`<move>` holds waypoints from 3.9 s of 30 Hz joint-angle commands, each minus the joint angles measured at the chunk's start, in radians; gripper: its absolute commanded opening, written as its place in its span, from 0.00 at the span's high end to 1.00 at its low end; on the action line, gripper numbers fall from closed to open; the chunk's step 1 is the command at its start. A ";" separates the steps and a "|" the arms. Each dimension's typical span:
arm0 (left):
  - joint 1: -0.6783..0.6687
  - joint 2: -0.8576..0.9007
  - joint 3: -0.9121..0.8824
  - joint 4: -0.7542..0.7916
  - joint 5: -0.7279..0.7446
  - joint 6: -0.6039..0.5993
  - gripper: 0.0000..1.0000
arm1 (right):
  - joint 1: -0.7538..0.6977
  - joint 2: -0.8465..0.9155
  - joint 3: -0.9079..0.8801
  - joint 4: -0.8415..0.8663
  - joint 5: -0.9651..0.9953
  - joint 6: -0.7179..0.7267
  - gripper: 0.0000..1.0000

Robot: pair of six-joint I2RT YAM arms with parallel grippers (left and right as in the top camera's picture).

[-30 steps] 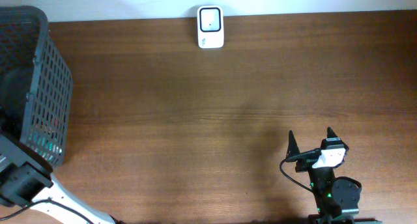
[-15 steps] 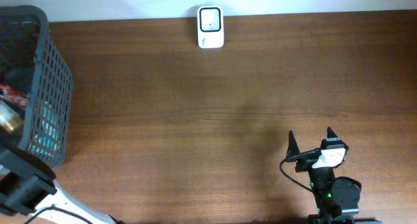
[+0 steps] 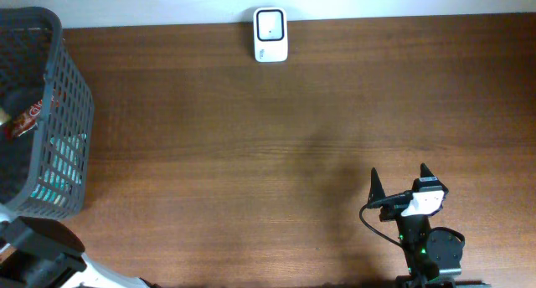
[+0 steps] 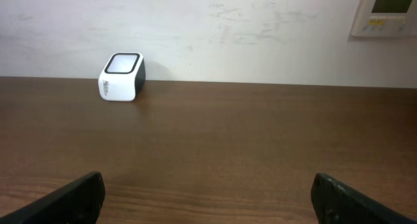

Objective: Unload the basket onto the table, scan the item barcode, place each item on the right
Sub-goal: 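Carry the Pantene tube to the scanner and hold it under it, then release the tube on the table and return the left gripper to the basket, then grasp the green wet-wipes packet in the basket with the left gripper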

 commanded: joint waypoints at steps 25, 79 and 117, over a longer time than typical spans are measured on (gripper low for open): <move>-0.668 -0.209 0.037 0.151 0.344 -0.431 1.00 | -0.001 -0.007 -0.007 -0.004 0.012 0.004 0.01; -0.908 0.098 0.506 -0.235 -0.294 -0.283 0.33 | -0.001 -0.007 -0.007 -0.004 0.012 0.004 0.01; 0.069 0.271 -0.111 -0.370 -0.074 0.218 0.18 | -0.001 -0.007 -0.007 -0.004 0.012 0.004 0.01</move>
